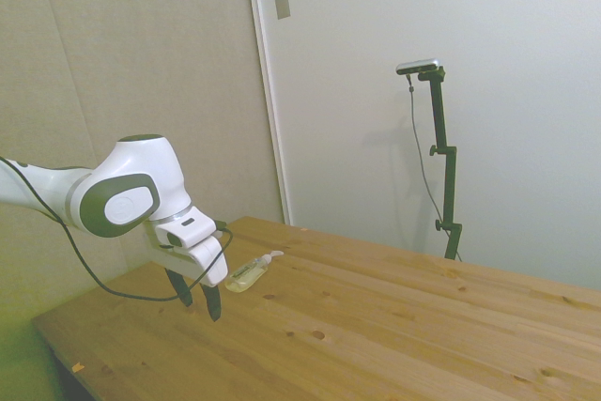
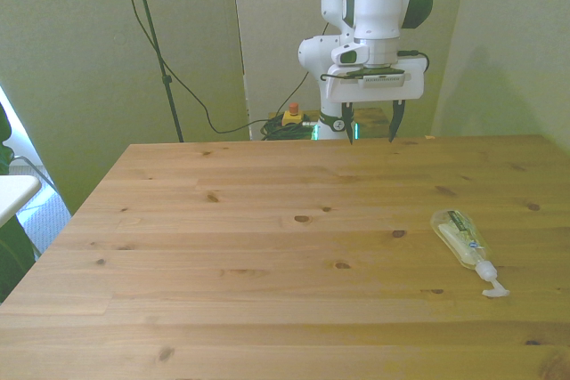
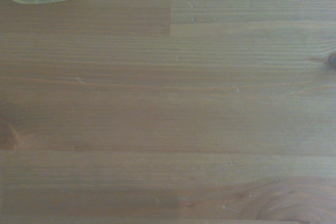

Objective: Stand the sanitizer

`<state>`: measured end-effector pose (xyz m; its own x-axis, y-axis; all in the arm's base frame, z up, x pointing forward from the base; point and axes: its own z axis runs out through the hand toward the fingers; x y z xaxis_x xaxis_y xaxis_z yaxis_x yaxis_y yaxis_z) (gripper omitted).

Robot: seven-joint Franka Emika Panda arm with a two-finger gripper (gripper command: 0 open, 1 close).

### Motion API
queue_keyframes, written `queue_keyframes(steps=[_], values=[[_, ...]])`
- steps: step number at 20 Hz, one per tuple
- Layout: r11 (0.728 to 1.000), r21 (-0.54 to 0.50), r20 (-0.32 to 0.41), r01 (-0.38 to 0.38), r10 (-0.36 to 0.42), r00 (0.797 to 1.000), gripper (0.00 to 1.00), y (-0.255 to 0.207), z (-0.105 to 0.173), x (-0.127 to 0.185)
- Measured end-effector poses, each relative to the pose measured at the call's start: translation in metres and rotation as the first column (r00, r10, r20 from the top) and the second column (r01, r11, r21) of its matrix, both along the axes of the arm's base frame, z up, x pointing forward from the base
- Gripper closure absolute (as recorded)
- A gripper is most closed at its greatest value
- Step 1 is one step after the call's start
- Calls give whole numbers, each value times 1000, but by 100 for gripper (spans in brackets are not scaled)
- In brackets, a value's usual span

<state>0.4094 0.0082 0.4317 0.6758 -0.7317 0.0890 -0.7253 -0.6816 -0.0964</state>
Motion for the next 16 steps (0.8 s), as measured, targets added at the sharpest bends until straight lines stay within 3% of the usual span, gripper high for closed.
queue_keyframes(steps=[5,11,16], values=[[999,4,22,32,-32,999,0,2,8,17],[995,-21,51,93,-92,994,0,13,20,90],[992,-52,81,115,-111,991,0,50,19,154]])
